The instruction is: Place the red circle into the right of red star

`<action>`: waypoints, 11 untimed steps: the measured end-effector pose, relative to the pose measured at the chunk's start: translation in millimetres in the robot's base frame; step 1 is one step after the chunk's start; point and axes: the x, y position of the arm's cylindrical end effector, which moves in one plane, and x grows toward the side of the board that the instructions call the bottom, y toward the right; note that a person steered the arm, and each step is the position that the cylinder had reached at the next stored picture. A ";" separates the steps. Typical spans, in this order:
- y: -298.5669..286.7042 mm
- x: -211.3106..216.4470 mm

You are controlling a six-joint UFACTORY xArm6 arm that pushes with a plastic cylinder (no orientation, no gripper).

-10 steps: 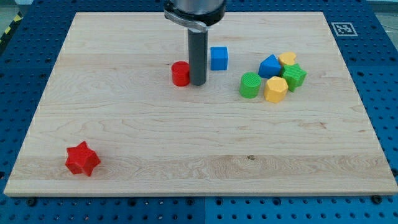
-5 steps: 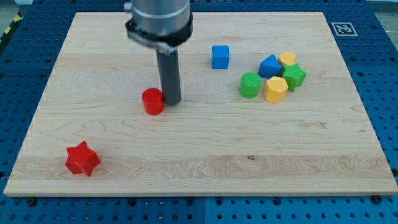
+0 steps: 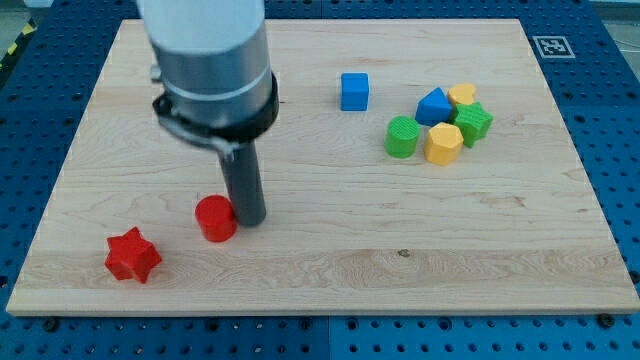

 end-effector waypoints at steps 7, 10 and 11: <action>-56.9 -2.2; -53.2 -38.8; -60.5 -86.5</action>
